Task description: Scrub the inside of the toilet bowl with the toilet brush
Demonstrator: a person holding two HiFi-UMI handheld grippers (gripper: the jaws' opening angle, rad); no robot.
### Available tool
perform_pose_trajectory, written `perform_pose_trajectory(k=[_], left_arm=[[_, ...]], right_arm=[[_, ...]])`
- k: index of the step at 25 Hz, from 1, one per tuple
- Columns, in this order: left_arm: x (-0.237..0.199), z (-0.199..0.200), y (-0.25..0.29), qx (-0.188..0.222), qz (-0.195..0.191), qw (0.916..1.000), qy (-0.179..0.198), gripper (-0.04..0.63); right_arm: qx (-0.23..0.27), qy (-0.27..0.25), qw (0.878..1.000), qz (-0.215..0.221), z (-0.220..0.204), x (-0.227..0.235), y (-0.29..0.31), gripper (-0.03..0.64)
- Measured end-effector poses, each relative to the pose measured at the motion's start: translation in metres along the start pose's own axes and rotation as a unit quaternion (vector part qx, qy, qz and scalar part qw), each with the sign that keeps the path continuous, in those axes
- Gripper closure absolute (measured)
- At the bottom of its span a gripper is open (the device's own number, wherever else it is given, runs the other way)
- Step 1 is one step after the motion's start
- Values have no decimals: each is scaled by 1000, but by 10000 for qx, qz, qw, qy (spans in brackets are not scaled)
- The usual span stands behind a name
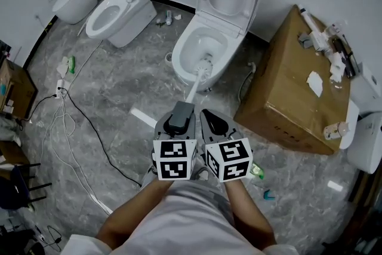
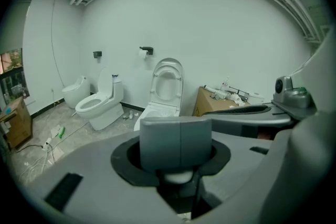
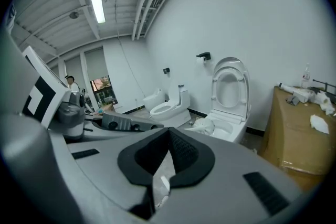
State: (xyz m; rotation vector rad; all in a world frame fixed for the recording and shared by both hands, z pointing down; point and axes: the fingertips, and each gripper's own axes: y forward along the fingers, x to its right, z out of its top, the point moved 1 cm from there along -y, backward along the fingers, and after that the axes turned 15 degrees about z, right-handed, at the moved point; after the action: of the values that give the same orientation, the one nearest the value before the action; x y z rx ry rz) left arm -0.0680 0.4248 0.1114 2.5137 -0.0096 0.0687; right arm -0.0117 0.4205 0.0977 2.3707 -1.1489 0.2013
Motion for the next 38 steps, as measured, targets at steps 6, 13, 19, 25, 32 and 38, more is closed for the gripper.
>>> perform_pose_trajectory(k=[6, 13, 19, 25, 32, 38], left_arm=[[-29, 18, 47, -174, -227, 9996, 48, 439], [-62, 35, 105, -386, -504, 9979, 160, 439], [-84, 46, 154, -586, -755, 9952, 227, 439], [-95, 44, 195, -854, -961, 9912, 327, 439], [-97, 34, 235, -1118, -1045, 9877, 318, 439], [-88, 19, 270, -1417, -1023, 9832, 534, 439]], right_arm=[[-85, 195, 9996, -204, 16, 19, 52, 618], [-180, 445, 9979, -445, 31, 42, 113, 618], [-289, 593, 9957, -651, 42, 65, 157, 618], [-402, 793, 9918, -921, 44, 89, 181, 618], [-465, 963, 9886, -1064, 34, 121, 199, 618], [-503, 1097, 9875, -1009, 27, 160, 220, 618]])
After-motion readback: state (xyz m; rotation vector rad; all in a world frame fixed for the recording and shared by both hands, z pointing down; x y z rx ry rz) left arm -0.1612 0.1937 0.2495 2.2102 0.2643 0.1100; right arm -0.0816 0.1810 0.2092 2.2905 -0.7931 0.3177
